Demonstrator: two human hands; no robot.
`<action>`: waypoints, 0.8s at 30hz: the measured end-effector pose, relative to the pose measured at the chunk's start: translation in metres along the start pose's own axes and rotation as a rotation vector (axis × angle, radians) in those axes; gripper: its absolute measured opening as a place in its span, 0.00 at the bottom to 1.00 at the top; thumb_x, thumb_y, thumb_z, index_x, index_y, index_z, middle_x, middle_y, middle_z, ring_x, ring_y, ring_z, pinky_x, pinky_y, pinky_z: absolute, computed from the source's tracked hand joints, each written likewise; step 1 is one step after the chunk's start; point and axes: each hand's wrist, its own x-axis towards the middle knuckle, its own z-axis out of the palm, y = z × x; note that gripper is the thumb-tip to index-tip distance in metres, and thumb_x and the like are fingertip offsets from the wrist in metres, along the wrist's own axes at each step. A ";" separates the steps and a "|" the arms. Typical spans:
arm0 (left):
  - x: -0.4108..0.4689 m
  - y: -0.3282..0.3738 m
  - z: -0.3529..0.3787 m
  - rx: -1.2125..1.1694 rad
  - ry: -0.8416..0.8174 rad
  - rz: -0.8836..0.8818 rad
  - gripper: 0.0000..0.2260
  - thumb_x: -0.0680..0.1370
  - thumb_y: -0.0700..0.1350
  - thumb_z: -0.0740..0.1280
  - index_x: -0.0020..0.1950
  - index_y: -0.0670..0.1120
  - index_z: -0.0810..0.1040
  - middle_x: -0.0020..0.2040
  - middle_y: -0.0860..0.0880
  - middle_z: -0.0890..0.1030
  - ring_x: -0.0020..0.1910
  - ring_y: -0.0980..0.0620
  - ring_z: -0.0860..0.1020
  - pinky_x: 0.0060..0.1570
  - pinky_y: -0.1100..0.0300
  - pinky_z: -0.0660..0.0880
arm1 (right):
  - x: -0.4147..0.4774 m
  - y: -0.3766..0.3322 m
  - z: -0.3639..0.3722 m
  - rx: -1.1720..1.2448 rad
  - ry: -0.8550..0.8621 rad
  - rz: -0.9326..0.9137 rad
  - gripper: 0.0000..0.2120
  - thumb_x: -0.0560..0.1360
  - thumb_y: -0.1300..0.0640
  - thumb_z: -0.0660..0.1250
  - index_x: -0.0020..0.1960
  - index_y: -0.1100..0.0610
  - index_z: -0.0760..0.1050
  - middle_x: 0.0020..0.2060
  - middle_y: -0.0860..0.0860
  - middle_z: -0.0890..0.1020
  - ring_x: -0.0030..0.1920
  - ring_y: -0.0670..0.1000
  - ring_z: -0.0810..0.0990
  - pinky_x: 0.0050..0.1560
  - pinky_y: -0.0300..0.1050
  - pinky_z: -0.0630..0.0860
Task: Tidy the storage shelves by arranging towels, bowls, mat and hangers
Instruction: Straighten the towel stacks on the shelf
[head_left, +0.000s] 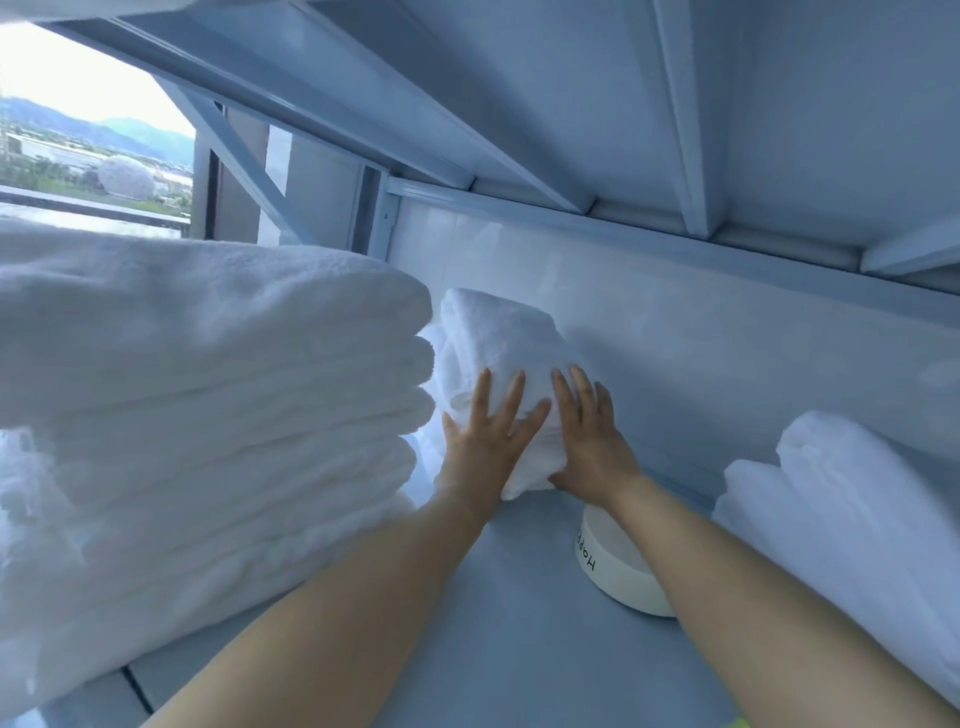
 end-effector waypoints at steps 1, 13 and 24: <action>0.002 0.000 0.000 0.000 0.002 0.008 0.46 0.73 0.48 0.68 0.73 0.56 0.32 0.76 0.46 0.35 0.73 0.34 0.38 0.57 0.39 0.70 | 0.001 0.001 0.001 0.049 0.037 0.005 0.55 0.66 0.54 0.73 0.74 0.51 0.32 0.75 0.53 0.40 0.74 0.63 0.42 0.70 0.57 0.62; -0.007 -0.006 0.001 -0.026 0.039 0.066 0.47 0.73 0.45 0.68 0.72 0.59 0.32 0.74 0.47 0.30 0.72 0.35 0.35 0.63 0.33 0.61 | 0.003 0.002 -0.009 0.136 0.122 0.049 0.46 0.65 0.57 0.73 0.75 0.48 0.51 0.71 0.52 0.55 0.66 0.59 0.60 0.54 0.54 0.75; -0.009 -0.004 -0.011 0.090 0.055 0.002 0.46 0.74 0.40 0.67 0.71 0.64 0.33 0.77 0.45 0.42 0.69 0.32 0.61 0.47 0.52 0.79 | -0.005 0.002 -0.007 0.182 0.062 0.097 0.51 0.66 0.49 0.75 0.75 0.42 0.42 0.74 0.56 0.46 0.70 0.60 0.57 0.66 0.54 0.64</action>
